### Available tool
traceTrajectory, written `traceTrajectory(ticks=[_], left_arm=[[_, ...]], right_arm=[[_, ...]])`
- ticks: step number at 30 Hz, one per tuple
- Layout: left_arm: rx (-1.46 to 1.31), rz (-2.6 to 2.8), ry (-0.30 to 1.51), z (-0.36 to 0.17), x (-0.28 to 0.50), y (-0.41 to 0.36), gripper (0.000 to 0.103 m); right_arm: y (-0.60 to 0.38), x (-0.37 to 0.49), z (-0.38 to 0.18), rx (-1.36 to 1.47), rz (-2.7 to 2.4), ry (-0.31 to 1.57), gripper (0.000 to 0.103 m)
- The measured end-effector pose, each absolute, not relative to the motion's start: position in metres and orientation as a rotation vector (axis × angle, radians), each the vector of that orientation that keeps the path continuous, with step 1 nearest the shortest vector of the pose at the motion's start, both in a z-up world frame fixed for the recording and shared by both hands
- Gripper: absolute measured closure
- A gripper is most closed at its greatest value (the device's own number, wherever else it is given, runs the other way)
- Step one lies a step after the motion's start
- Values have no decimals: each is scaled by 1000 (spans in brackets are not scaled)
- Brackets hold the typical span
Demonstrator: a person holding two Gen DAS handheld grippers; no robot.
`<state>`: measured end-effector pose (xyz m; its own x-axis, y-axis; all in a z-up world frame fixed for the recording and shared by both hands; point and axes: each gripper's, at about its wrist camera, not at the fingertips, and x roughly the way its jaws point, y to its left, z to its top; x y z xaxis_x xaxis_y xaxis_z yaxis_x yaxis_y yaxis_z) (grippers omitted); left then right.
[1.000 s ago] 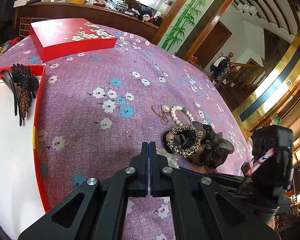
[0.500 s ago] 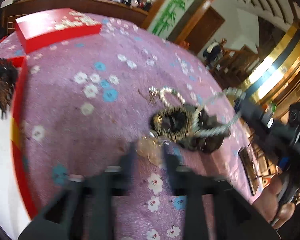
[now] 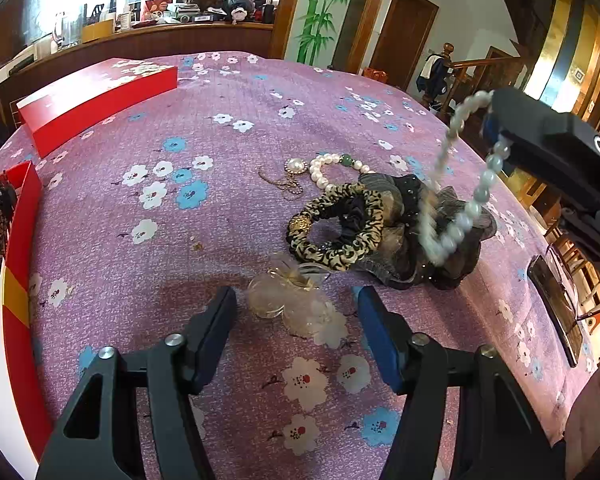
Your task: Organize jewelry
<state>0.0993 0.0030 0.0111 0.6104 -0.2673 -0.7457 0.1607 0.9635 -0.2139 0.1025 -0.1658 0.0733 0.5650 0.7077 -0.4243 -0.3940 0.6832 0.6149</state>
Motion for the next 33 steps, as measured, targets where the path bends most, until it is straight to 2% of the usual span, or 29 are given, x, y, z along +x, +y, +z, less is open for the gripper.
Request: traceTrajectory(ticks=[1,5,13,33], left_arm=[[-134,-256,883,11,99,3,62],[-107,-243,869,14,98,2,62],[-100,-166,716,46,80,15,61],[-26,7,650,55,77,26,61]], right_arm=[[-165,102,73,489,679,710,96],[-164,102,72,485,682,713,96],[-160,102,70,469,681,719,96],[-151,100,67,438,689,729,96]])
